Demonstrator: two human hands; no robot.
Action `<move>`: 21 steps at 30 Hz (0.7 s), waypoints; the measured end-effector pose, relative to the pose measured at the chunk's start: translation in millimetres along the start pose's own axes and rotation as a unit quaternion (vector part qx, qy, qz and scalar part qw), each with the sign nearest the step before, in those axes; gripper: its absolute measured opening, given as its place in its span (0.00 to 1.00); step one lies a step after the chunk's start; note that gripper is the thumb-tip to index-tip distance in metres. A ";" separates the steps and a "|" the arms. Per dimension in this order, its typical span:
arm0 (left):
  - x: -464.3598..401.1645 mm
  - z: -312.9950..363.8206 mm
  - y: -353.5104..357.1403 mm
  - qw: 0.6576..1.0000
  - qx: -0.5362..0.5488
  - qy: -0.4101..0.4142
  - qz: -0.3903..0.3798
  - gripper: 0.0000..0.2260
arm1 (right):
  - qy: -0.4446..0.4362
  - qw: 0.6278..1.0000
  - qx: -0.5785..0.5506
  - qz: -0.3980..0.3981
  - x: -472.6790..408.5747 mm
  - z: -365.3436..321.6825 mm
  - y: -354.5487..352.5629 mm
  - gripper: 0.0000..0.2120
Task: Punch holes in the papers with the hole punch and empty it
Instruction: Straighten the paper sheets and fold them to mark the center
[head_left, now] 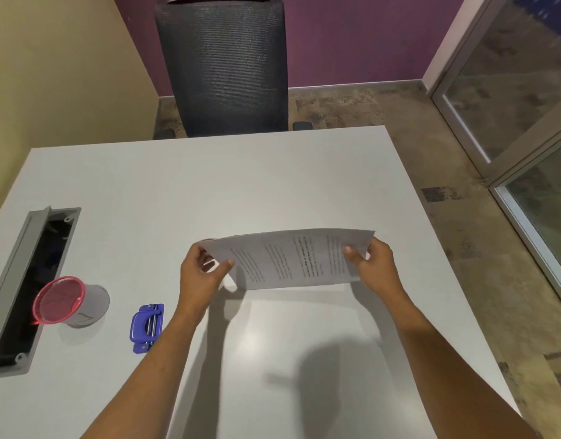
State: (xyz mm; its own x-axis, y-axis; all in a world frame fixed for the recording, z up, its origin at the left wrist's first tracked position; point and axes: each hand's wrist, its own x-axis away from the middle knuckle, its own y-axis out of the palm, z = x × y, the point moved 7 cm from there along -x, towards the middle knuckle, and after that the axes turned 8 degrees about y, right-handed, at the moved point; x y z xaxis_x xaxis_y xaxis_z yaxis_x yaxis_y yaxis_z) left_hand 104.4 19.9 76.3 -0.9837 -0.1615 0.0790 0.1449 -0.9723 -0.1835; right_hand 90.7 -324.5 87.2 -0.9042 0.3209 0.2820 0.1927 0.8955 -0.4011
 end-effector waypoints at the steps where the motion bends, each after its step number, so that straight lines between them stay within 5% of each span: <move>1: -2.0 9.4 -2.5 1.000 -0.005 0.025 0.002 0.19 | -0.018 1.000 0.023 0.000 0.2 -10.6 -2.3 0.08; 4: -6.8 50.3 -4.3 0.982 -0.110 0.151 -0.010 0.23 | -0.069 0.995 0.065 -0.019 4.2 -45.3 -4.2 0.10; 7: -7.9 87.9 9.6 0.908 -0.297 0.292 -0.047 0.24 | -0.137 0.983 0.124 -0.021 10.6 -80.8 -1.3 0.18; 10: -2.0 107.5 33.5 0.870 -0.350 0.330 -0.106 0.19 | -0.193 0.961 0.201 -0.004 16.0 -104.8 4.8 0.20; 14: 10.8 117.2 58.1 0.894 -0.300 0.283 -0.173 0.08 | -0.249 0.937 0.245 -0.007 28.9 -129.4 17.4 0.18; 18: 13.5 107.7 56.7 0.941 -0.179 0.230 -0.173 0.09 | -0.303 0.925 0.229 0.033 36.3 -138.1 13.1 0.13; 21: 13.2 94.3 46.0 0.976 -0.061 0.151 -0.146 0.10 | -0.242 0.958 0.123 0.094 36.8 -123.1 -10.0 0.30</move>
State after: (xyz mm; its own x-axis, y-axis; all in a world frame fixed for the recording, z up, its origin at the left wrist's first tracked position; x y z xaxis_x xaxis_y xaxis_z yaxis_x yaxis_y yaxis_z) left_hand 108.1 -42.9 161.2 -0.9704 0.1946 -0.1430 -0.1423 -0.9391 -0.3127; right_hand 102.5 -283.7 208.9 -0.9447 0.2355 -0.2281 0.3273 0.7178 -0.6146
